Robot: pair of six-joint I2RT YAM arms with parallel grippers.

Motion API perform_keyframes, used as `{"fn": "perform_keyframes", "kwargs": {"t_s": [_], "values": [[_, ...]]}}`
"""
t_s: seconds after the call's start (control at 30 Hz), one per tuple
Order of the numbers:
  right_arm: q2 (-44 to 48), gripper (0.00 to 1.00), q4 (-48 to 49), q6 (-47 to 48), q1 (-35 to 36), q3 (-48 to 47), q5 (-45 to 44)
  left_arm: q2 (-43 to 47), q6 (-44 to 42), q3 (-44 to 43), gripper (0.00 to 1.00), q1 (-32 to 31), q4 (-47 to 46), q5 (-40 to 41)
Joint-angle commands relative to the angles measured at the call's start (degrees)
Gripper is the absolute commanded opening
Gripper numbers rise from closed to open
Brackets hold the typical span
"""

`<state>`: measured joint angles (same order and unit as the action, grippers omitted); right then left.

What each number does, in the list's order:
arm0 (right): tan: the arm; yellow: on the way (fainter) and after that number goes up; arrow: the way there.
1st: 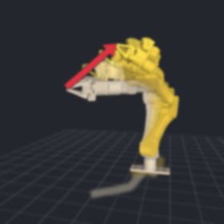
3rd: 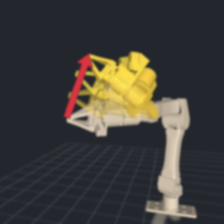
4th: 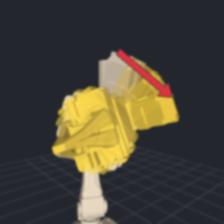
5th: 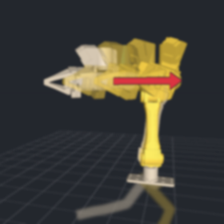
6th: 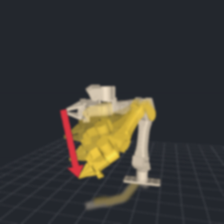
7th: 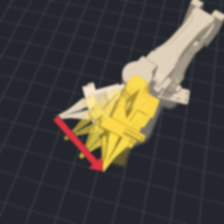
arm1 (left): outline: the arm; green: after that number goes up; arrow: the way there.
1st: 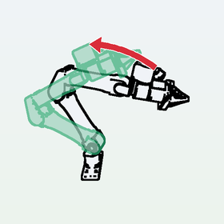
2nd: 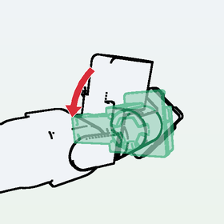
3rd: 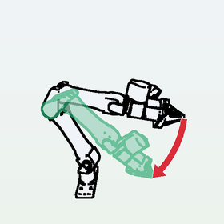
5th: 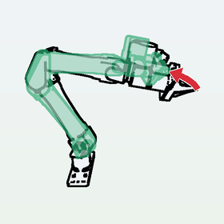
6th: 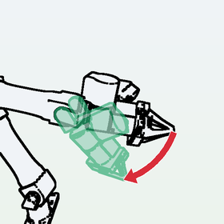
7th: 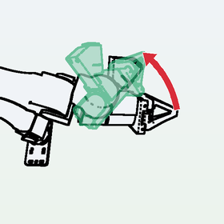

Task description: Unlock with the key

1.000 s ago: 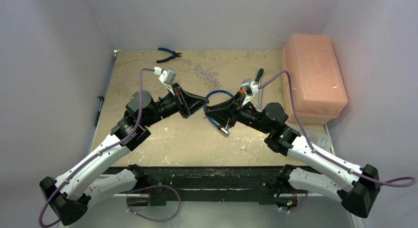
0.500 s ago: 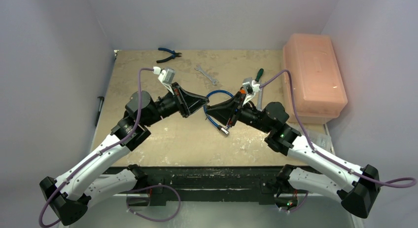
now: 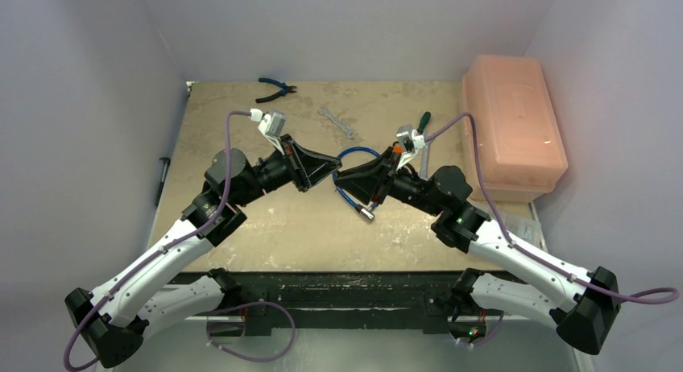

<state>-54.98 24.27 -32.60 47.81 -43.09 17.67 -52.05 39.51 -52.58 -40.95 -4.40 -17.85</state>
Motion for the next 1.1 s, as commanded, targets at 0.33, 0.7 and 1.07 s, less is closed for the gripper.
{"fn": "perform_keyframes", "kwargs": {"t_s": [0.33, 0.7, 1.07], "values": [[0.7, 0.00, 3.2, -0.9, -0.1, -2.2, 1.4, 0.9, 0.6, 1.1, 0.00, -0.1, -3.4, 0.0], [4.4, 0.00, -0.2, -1.7, -0.1, 1.2, -3.3, 0.7, -0.5, -0.1, 0.66, -0.1, 4.0, 6.3], [11.4, 0.00, -9.3, -5.6, -0.1, 6.6, -15.3, 2.3, -1.9, -1.1, 0.93, -0.1, 15.7, 21.8]]}}
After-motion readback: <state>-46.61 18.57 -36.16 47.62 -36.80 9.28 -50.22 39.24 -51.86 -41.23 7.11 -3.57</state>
